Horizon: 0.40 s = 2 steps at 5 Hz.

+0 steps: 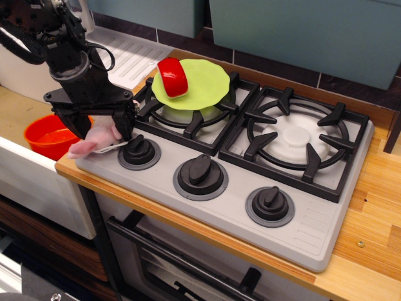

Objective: End effector transition from object to object

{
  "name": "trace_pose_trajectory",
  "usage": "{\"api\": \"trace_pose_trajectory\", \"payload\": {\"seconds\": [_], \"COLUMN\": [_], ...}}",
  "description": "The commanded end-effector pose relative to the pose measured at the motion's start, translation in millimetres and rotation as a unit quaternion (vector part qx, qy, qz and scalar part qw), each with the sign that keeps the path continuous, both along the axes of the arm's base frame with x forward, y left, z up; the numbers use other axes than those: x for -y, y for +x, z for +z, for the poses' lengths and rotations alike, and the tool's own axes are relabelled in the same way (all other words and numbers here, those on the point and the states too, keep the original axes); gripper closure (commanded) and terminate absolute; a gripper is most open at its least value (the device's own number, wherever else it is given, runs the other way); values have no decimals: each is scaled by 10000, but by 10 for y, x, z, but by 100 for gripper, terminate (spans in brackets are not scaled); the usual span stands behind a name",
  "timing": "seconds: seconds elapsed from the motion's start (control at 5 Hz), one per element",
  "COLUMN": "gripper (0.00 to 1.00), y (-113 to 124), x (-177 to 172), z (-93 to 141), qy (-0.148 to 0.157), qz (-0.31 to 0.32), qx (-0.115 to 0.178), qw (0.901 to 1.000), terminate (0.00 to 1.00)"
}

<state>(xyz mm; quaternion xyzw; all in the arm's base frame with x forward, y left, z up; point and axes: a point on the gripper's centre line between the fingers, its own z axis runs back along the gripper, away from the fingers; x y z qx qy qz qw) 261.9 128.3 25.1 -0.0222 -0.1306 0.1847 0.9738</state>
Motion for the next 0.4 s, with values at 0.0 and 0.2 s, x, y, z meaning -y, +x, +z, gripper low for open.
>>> {"api": "trace_pose_trajectory", "payload": {"seconds": [0.0, 0.2], "gripper": [0, 0], "y": [44, 44], "x": [-33, -33], "z": [58, 58], "qy": [60, 60], "qz": [26, 26], "qx": [116, 116], "qw": [9999, 9999], "terminate": [0, 100]}}
